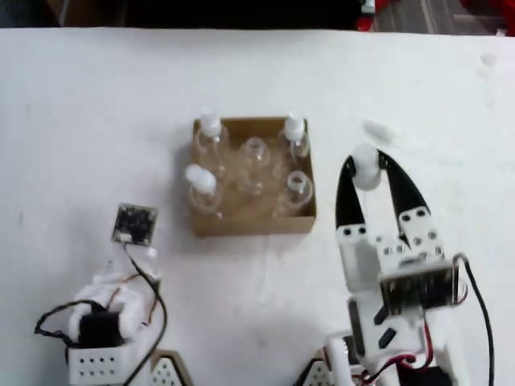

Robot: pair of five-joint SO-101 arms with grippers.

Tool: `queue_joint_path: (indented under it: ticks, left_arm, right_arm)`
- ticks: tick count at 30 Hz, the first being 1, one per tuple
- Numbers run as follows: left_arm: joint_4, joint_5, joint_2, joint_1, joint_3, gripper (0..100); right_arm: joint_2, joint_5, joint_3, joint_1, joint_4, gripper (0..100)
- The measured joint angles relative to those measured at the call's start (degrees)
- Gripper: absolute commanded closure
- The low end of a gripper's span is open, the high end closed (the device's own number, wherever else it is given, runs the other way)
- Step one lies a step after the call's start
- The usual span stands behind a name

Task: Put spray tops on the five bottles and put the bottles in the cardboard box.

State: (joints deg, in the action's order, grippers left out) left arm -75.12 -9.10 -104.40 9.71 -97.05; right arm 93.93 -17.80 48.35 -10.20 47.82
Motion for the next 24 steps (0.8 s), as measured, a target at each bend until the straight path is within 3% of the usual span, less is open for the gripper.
queue_joint_path:
  ticks: [10,19,24]
  left_arm:
    - [0.0,0.0,0.0,0.0,0.0,97]
    - [0.0,0.0,0.0,0.0,0.0,97]
    - [0.0,0.0,0.0,0.0,0.0,97]
  right_arm:
    - [8.9,1.2,21.1,-0.1,-9.1,98.3]
    - [9.1,21.2,22.2,-0.1,-14.6,98.3]
    - [9.1,27.7,22.2,-0.1,-22.2,98.3]
